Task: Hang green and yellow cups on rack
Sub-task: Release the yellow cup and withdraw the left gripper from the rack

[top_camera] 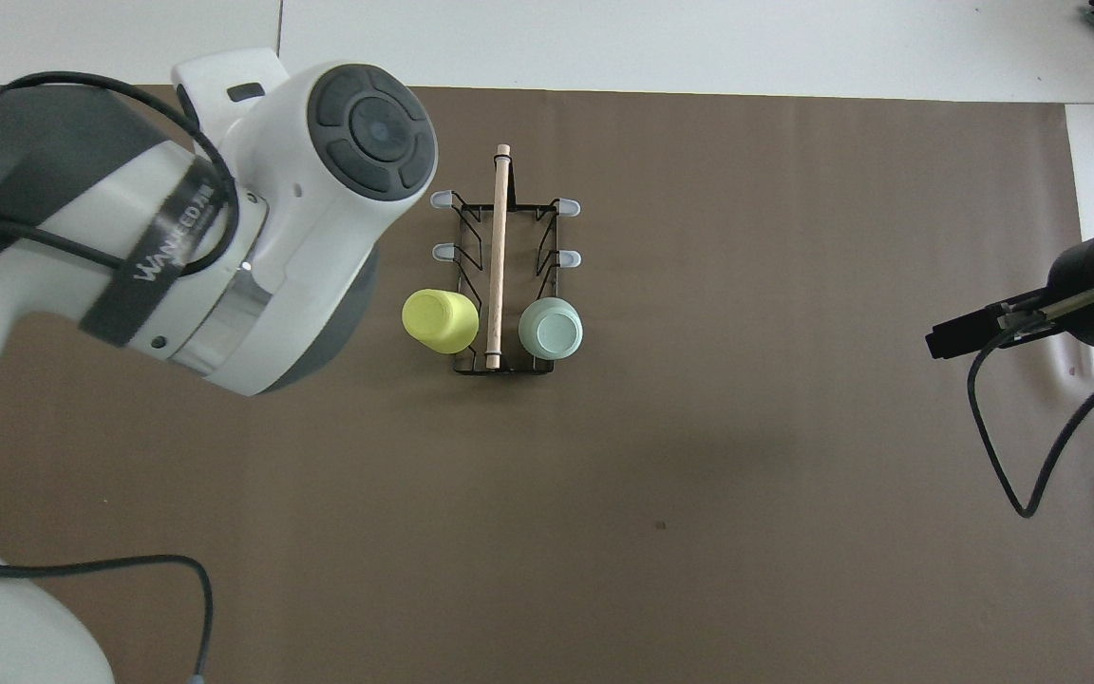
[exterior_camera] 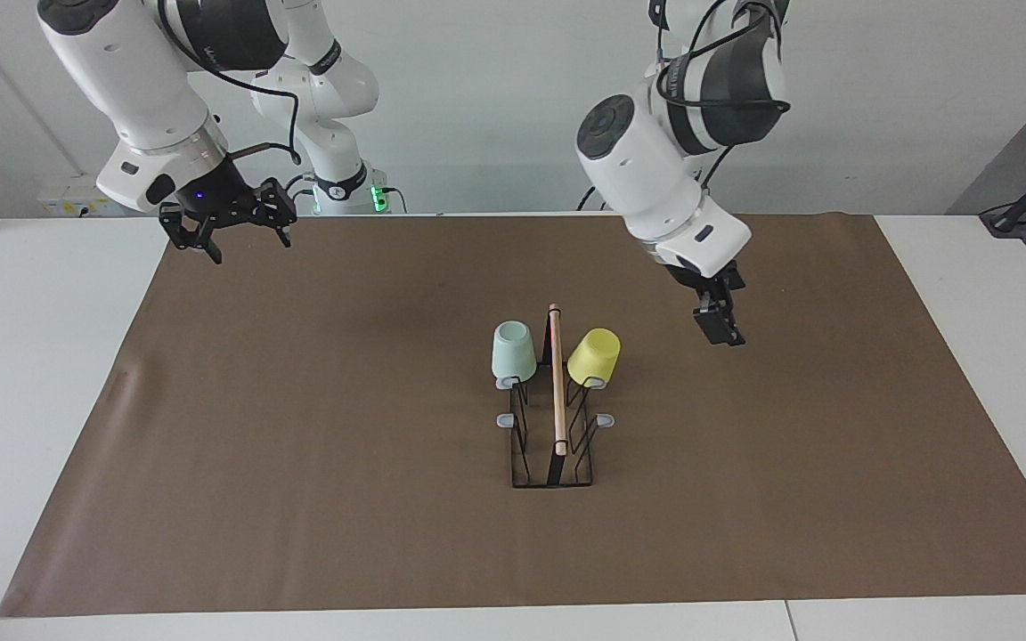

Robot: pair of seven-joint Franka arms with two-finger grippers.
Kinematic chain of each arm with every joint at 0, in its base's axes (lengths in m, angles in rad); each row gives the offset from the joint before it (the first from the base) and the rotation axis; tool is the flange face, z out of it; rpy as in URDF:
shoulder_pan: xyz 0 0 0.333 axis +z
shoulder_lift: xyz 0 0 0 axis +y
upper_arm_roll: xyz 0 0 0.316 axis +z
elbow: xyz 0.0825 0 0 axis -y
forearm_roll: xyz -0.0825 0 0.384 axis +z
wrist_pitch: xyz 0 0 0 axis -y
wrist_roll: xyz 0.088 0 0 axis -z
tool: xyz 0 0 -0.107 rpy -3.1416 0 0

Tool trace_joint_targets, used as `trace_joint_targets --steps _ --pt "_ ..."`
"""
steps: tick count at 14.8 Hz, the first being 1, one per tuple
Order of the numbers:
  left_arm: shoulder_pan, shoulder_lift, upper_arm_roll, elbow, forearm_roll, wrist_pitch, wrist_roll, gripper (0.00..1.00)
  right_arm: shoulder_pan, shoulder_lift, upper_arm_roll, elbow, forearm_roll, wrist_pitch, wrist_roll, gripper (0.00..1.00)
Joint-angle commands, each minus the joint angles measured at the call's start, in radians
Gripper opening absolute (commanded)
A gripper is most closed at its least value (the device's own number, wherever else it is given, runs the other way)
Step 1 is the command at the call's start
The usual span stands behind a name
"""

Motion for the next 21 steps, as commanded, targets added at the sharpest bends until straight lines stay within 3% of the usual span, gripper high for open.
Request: trace_joint_targets --steps 1,2,7,12,15,18,21 --pt "0.093 -0.021 -0.010 -0.040 -0.083 0.114 0.143 1.00 -0.053 0.018 0.061 0.024 -0.015 0.005 0.026 1.00" --pt "0.127 -0.024 -0.010 -0.040 -0.126 0.146 0.196 1.00 -0.105 0.018 0.115 0.027 -0.017 0.002 0.029 1.00" --pt "0.280 -0.032 -0.010 -0.086 -0.339 0.307 0.586 1.00 -0.113 0.015 0.123 0.027 -0.015 0.010 0.058 1.00" --pt "0.426 -0.040 -0.036 -0.086 -0.609 0.304 1.199 1.00 -0.098 0.013 0.111 0.025 -0.015 0.023 0.074 1.00" --pt "0.469 -0.064 -0.055 -0.086 -0.638 0.233 1.488 1.00 -0.099 0.015 0.102 0.025 -0.015 0.025 0.072 1.00" --pt "0.530 -0.141 -0.138 -0.127 -0.640 0.110 1.654 1.00 -0.099 0.016 0.102 0.025 -0.015 0.025 0.074 1.00" --pt "0.518 -0.291 -0.147 -0.267 -0.640 0.094 1.650 1.00 -0.096 0.016 0.102 0.028 -0.014 0.025 0.078 1.00"
